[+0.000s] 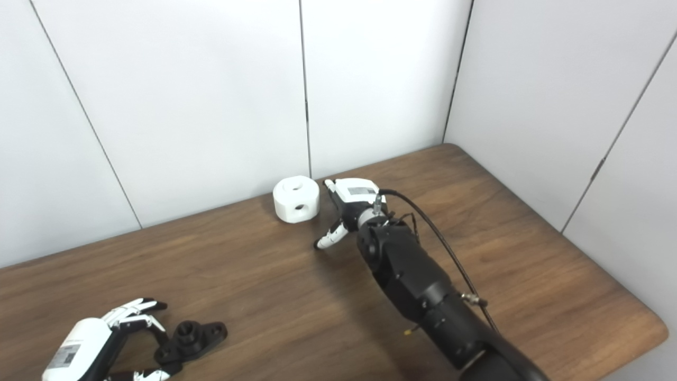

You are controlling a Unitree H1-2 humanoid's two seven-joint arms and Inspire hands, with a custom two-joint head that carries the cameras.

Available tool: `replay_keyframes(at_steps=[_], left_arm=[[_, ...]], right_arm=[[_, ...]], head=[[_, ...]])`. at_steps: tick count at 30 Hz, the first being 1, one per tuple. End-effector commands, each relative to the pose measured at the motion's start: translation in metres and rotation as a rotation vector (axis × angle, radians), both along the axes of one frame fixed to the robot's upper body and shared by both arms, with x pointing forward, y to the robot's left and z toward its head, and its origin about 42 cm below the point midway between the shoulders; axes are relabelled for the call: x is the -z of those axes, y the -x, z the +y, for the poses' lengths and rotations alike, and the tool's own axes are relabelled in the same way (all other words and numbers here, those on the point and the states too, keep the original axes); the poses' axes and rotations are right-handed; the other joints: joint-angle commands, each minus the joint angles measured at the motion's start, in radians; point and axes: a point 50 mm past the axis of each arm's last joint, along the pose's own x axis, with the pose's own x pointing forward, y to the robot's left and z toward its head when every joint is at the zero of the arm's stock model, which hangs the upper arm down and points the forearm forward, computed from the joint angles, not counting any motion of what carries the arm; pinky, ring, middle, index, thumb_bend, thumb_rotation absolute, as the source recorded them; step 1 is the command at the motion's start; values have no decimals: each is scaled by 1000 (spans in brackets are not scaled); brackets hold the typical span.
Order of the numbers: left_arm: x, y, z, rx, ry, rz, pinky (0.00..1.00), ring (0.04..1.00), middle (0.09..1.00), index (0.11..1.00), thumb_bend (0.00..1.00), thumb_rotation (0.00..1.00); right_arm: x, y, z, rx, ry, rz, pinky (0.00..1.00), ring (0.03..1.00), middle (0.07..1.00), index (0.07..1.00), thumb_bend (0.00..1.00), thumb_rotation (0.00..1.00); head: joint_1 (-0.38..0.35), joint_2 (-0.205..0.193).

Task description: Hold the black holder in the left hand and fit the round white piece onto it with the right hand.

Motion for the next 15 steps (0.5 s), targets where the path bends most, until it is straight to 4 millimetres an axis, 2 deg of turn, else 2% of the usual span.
replay_keyframes(at_steps=[1,8,15], left_arm=[[37,15,23,-32,-167,159,818,864,813,485,521,47],[40,12,22,-31,-176,155,812,862,812,485,521,47],[38,15,18,-41,-180,177,834,876,825,486,521,47]], right_arm=[[-30,-6,9,5,12,-74,700,899,1000,997,1000,491],[-42,-4,18,31,17,-107,685,886,996,966,1000,485],[-46,-13,13,28,-9,-152,690,867,967,976,981,421]], head=[[0,-2],[10,-7],[25,-6]])
